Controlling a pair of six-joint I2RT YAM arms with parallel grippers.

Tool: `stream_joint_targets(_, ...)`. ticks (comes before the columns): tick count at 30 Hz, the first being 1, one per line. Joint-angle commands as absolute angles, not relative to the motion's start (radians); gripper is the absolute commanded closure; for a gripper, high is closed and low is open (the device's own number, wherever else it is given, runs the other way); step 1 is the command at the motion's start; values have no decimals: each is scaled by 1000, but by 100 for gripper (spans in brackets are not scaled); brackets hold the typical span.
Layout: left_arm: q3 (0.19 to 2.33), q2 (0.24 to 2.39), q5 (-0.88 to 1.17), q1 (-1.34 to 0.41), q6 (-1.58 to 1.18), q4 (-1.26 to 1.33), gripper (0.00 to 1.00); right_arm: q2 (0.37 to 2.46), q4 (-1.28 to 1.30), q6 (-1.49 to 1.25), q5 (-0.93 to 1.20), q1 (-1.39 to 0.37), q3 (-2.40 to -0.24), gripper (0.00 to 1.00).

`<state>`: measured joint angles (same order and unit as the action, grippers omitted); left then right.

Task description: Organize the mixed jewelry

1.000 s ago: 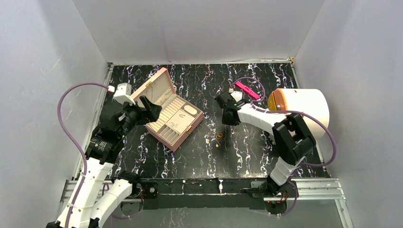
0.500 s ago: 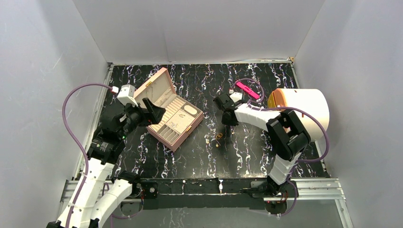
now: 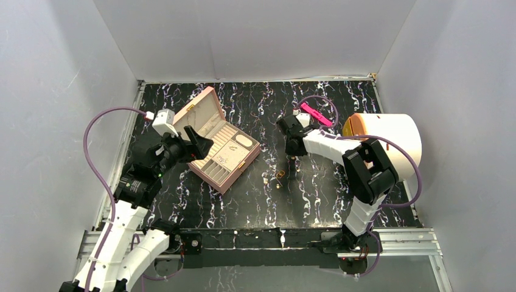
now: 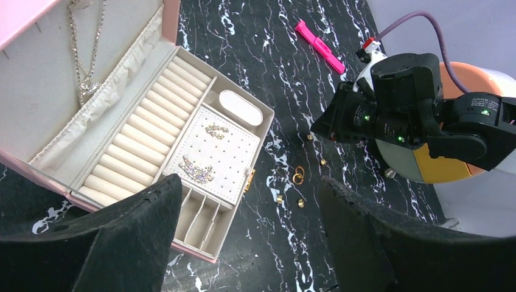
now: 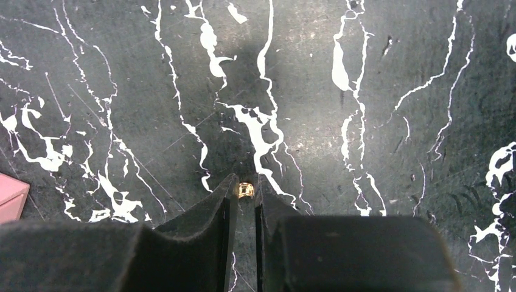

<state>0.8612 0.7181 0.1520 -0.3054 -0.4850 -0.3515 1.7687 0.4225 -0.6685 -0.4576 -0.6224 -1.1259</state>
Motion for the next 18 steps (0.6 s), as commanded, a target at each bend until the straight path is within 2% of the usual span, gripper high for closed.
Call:
stream_joint_targets(1,861,724,176,-309,-495,-335,20,1773,386,-626,-428,-612,-1170,76)
stream_joint_targets(10,847,721,181,-310,-508,-330,20,1791,441,-668,-444,-603,-1174,77)
stream_joint_targets(18,829,720,182,-310,-512,-325,20,1781,486,-660,-405,-603,-1172,71)
